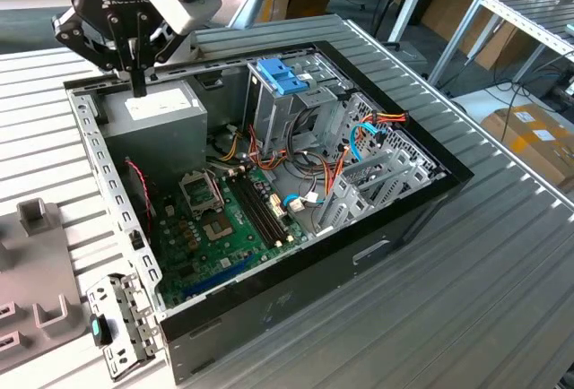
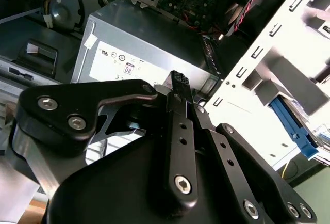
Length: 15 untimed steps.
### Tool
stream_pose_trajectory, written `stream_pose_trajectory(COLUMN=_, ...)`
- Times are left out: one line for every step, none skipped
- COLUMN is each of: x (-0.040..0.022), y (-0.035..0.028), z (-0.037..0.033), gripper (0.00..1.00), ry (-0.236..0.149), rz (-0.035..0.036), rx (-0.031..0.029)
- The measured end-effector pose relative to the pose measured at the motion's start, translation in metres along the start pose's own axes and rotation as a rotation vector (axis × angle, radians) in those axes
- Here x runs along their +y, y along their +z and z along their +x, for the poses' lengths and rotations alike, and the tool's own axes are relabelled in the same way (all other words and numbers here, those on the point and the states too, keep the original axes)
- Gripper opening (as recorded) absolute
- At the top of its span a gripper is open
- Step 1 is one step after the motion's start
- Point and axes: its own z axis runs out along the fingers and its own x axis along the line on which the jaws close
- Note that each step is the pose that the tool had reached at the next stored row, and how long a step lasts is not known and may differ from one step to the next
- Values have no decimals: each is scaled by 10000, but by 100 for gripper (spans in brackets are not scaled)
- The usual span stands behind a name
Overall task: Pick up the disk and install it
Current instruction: 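Reach for the disk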
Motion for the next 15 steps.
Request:
stream_pose_trajectory(x=-2, y=0, z=24, gripper=11, ry=0, rz=0, rx=0)
stream_pose_trajectory(x=-3, y=-1, z=39, gripper=11, ry=0, rz=0, rx=0)
stream_pose_trajectory(x=-5, y=-2, z=65, gripper=11, ry=-1, rz=0, rx=0)
stream_pose_trajectory(x=-7, y=-2, z=93, gripper=11, ry=0, rz=0, rx=0)
stream_pose_trajectory(x=-9, y=-3, z=123, gripper=11, ry=0, rz=1, rx=1)
stream_pose_trajectory(x=-11, y=-3, z=148, gripper=11, ry=1, rz=0, rx=0)
stream_pose_trajectory(x=-12, y=-3, z=163, gripper=11, ry=1, rz=-1, rx=0)
stream_pose_trajectory(x=-14, y=-5, z=191, gripper=11, ry=0, rz=0, rx=1)
stream_pose_trajectory(x=-17, y=-5, z=229, gripper=11, ry=-1, rz=0, rx=0)
stream_pose_trajectory(x=-20, y=-6, z=274, gripper=11, ry=0, rz=-1, rx=0)
stream_pose_trajectory(x=-22, y=-6, z=302, gripper=11, ry=0, rz=-1, rx=-1)
stream_pose_trajectory(x=-23, y=-7, z=326, gripper=11, ry=0, rz=-1, rx=0)
stream_pose_trajectory(x=-25, y=-7, z=345, gripper=11, ry=0, rz=-1, rx=0)
stream_pose_trajectory(x=-26, y=-8, z=370, gripper=11, ry=0, rz=-1, rx=0)
stream_pose_trajectory(x=-27, y=-8, z=387, gripper=11, ry=0, rz=0, rx=0)
